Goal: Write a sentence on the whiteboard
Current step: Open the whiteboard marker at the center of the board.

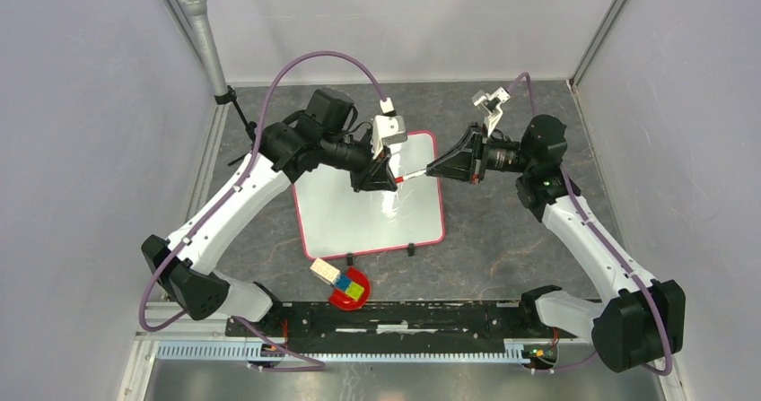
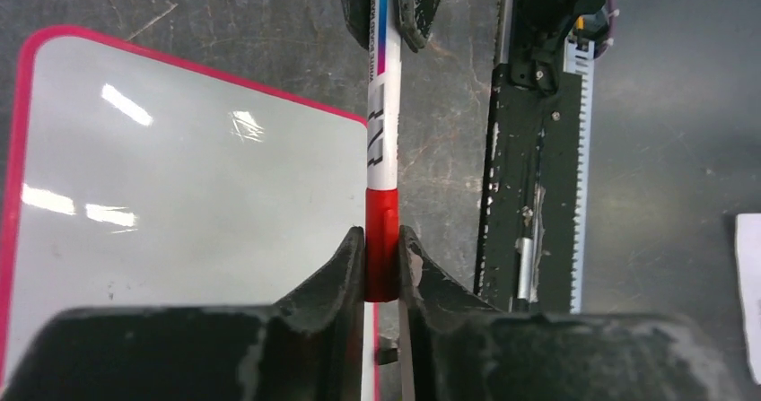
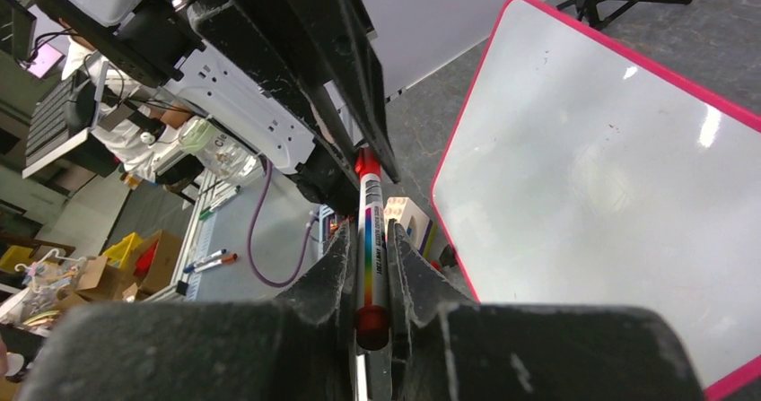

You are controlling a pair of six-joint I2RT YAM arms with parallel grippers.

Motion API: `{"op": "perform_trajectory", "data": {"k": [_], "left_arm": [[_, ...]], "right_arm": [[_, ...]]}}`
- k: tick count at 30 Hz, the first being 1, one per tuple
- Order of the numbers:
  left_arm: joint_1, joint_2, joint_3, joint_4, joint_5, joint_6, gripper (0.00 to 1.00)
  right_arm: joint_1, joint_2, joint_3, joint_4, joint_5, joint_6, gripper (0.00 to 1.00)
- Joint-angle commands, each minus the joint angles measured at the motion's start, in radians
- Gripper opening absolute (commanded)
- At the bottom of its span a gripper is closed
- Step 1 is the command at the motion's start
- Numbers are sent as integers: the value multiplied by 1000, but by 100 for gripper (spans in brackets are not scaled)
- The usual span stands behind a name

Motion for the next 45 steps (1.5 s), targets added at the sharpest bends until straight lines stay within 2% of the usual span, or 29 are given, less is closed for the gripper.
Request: {"op": "perform_trajectory", "data": {"k": [1, 2, 3, 5, 7, 9, 11, 13, 14, 15, 20, 23, 25, 29, 31, 39, 45], "left_arm": [[-4, -14, -12, 9, 40, 23, 11], [-4, -20, -9, -6, 36, 42, 4], [-4, -26, -10, -11, 18, 54, 3], [-4, -46, -17, -17, -26, 67, 2], [-5, -51, 2, -87, -30, 139, 2], [-16, -60, 14, -153, -50, 225, 3], [-38, -67, 15, -183, -101, 267, 3], [-59, -63, 22, -213, -132, 315, 2], [-69, -60, 26, -216, -149, 319, 3], [-74, -58, 29, -215, -162, 324, 2], [-97, -45, 25, -195, -200, 301, 2], [-101, -34, 23, -175, -223, 268, 3], [-103, -29, 25, -161, -232, 240, 3], [-107, -24, 26, -153, -227, 216, 2], [-109, -21, 27, -137, -238, 186, 2], [-110, 4, 57, -101, -230, 118, 2], [-125, 7, 59, -121, -196, 156, 2]], "right_arm": [[16, -22, 4, -30, -32, -54, 7], [16, -19, 16, -78, -38, -95, 14], [16, -14, 41, -166, -41, -168, 23], [16, 4, 111, -388, -34, -355, 51], [17, 17, 160, -550, -6, -505, 71], [16, 25, 170, -602, -44, -569, 82], [16, 38, 153, -600, -91, -552, 91], [17, 52, 106, -509, -135, -446, 90], [25, 56, 87, -464, -155, -418, 83], [40, 58, 79, -459, -138, -405, 78], [105, 57, 110, -566, -57, -465, 71], [120, 46, 116, -554, -13, -448, 63], [124, 29, 97, -486, 11, -384, 58], [134, -12, 30, -274, 40, -208, 55], [142, -16, 21, -232, 47, -169, 53], [181, -9, 27, -221, 77, -149, 48], [185, -8, 22, -219, 87, -152, 41]]}}
